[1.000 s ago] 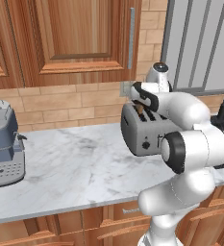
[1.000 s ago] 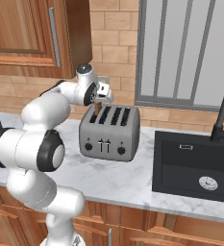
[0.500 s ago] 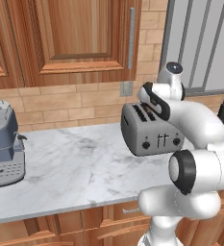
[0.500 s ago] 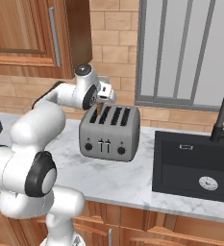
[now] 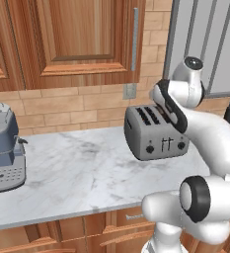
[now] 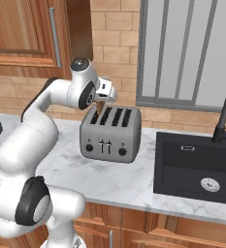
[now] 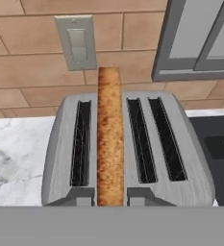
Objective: Start the toaster. Once the lever pops up, take the bread to the plate on the dining counter.
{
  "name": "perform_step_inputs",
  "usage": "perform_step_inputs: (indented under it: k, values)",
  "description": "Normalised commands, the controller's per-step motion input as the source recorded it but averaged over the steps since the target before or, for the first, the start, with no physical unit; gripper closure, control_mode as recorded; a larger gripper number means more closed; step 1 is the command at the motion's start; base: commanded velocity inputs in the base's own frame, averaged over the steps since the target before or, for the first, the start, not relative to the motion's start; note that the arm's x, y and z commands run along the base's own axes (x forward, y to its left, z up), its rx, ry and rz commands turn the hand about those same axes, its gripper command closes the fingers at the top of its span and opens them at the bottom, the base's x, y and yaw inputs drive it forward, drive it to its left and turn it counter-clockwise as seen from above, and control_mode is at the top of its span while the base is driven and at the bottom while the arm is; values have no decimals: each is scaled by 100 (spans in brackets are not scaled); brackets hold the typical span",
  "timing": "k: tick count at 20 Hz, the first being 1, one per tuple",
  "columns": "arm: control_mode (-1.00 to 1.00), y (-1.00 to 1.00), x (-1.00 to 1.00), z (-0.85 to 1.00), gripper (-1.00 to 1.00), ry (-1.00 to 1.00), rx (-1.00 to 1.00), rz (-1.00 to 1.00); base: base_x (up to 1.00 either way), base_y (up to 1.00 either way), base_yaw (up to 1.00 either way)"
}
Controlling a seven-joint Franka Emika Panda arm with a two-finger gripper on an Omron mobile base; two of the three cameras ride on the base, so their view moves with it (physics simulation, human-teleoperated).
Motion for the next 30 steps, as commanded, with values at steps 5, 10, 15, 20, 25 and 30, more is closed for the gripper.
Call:
perform_step_inputs:
  k: [5, 10, 15, 20, 25, 30]
  values:
    - [-100, -4, -65, 20, 100, 0, 0, 0, 0, 0, 0]
    - [-100, -1, -67, 21, 100, 0, 0, 0, 0, 0, 0]
    - [-100, 0, -46, 5, 100, 0, 0, 0, 0, 0, 0]
    - [-100, 0, -53, 9, 100, 0, 0, 0, 0, 0, 0]
    - [-100, 0, -38, 3, 100, 1, 0, 0, 0, 0, 0]
    - [-100, 0, -22, 0, 100, 0, 0, 0, 0, 0, 0]
